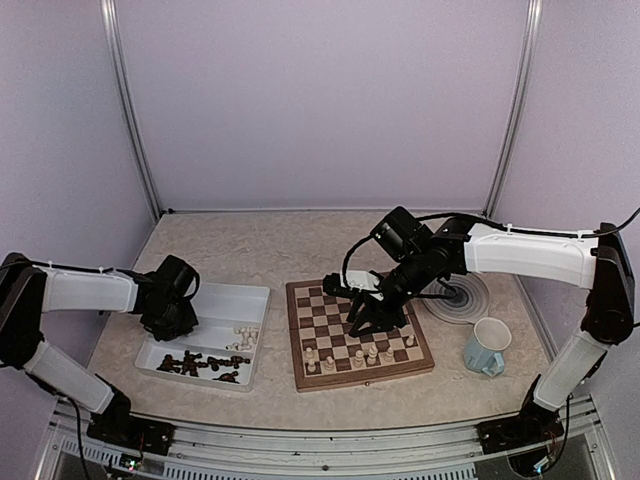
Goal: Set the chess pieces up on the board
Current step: Pick up the chess pile from the storage box.
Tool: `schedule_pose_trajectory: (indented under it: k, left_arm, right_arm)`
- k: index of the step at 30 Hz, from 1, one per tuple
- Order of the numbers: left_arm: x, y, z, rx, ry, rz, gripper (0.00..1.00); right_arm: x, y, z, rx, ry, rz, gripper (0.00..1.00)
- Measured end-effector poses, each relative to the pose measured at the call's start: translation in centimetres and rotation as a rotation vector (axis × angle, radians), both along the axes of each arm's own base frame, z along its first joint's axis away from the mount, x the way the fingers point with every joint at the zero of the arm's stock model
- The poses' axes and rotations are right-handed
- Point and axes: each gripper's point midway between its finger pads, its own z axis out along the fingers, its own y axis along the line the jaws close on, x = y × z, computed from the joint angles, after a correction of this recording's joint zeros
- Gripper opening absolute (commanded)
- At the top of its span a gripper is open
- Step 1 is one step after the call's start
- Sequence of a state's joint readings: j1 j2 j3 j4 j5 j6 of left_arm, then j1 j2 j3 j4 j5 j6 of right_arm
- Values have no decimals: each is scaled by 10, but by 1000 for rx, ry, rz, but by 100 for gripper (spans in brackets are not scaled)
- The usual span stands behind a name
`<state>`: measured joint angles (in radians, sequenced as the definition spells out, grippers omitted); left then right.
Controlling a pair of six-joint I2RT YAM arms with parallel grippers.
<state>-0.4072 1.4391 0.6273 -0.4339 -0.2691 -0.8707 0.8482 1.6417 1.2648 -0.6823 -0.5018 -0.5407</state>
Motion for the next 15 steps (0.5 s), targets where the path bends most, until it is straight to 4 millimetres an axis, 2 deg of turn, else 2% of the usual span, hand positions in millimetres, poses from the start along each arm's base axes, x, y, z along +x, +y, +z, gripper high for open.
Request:
schedule_pose_trajectory:
  k: [4,9,12,15]
  left_arm:
    - [1,-10,3,-10,-3,-30,15]
    - [-6,-35,6,-16,49,-126,14]
    - [-13,-46,14,-13,71,-194,14]
    - [-8,-59,36,-24,8,-272,14]
  right_arm:
    - [0,0,0,0,1,0,32]
    - [2,1,6,16,14,-5,31]
    - [17,0,22,61,20,-34,31]
    - [42,-4,46,129,23,-91,31]
